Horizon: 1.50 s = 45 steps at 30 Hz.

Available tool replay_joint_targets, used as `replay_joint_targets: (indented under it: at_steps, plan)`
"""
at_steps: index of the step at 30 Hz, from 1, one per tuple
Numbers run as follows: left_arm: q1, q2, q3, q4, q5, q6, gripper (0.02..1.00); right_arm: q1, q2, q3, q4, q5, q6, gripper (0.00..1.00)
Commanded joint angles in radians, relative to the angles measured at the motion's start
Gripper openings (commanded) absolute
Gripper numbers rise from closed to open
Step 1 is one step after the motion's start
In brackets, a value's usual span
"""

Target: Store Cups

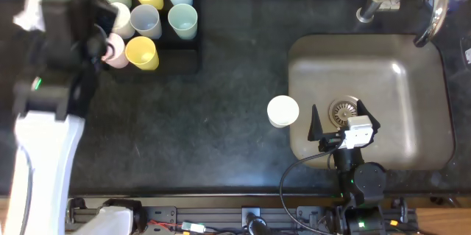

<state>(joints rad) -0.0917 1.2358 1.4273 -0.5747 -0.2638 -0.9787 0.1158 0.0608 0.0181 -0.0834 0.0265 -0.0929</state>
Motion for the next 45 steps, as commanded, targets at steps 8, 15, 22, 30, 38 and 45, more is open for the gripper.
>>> replay_joint_targets:
  at_steps: [8, 15, 22, 30, 38, 45]
  plan:
    - [-0.002, -0.416, -0.582, 0.62, 0.261, 0.796, 0.998, -0.005, -0.01, -0.013, 0.006, 0.0, 0.0, 0.996]
    - [0.001, -0.642, -0.949, 0.81, 0.263, 0.796, 1.0, -0.005, -0.01, -0.013, 0.006, 0.0, 0.0, 0.996]
    - [0.025, -0.857, -1.157, 0.806, 0.263, 0.801, 1.0, -0.005, -0.01, -0.013, 0.006, 0.0, 0.0, 0.996]
    - [0.025, -1.061, -1.316, 0.797, 0.27, 0.853, 1.0, -0.005, -0.01, -0.013, 0.006, 0.0, 0.0, 0.996]
    - [0.025, -1.172, -1.42, 0.676, 0.267, 0.871, 1.0, -0.005, -0.01, -0.013, 0.006, 0.0, 0.0, 0.998]
    - [0.023, -1.233, -1.42, 0.489, 0.27, 0.913, 1.0, -0.005, -0.01, -0.013, 0.006, 0.0, 0.0, 0.996]
